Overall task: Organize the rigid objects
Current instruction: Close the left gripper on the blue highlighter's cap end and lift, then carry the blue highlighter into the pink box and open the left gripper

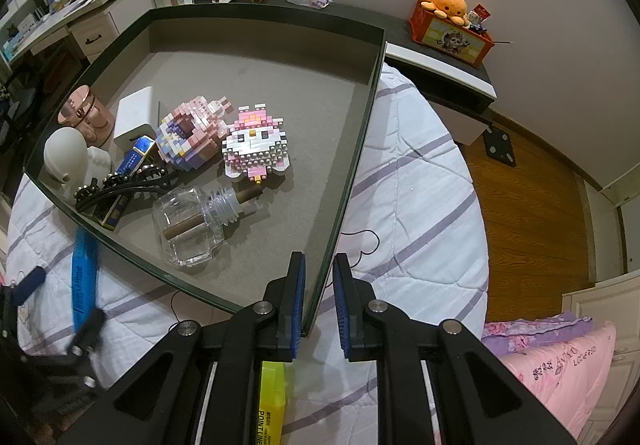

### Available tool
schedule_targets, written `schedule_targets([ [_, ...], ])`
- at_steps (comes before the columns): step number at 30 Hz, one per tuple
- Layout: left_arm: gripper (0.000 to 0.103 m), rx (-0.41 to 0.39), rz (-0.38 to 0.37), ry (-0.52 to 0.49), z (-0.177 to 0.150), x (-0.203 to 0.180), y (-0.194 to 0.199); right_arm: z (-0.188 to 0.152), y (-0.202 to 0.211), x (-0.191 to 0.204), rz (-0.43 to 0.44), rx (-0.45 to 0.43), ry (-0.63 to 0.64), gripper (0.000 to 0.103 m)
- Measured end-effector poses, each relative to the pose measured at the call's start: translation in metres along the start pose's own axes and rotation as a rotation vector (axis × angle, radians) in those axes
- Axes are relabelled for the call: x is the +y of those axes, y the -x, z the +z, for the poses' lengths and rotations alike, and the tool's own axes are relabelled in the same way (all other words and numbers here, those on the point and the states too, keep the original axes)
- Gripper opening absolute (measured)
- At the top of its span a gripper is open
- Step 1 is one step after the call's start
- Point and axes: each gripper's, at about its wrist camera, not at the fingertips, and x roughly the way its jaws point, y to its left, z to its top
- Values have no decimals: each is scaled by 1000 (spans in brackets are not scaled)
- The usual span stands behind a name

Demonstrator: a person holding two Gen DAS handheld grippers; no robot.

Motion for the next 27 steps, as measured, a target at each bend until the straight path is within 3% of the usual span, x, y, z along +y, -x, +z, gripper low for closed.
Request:
schedule_targets([
  [4, 91, -11, -33, -29, 11, -2, -3, 0, 1, 4, 0, 1, 0, 16],
  [7, 73, -20, -57, -73, 13, -7, -2, 0, 0, 4, -1, 1, 0, 16],
  [11, 30, -43, -123, -130, 14, -10, 2, 1, 1, 5, -1, 1, 0, 16],
  [12, 26, -43, -134, -139, 13, -9, 3, 0, 1, 7, -2, 1, 0, 16],
  [19, 27, -37, -188, -169, 10, -4, 14, 2, 1, 7, -3, 1, 0, 16],
  [27, 27, -90, -207, -180, 10, 8, 40, 2, -1, 4, -4, 3, 0, 16],
])
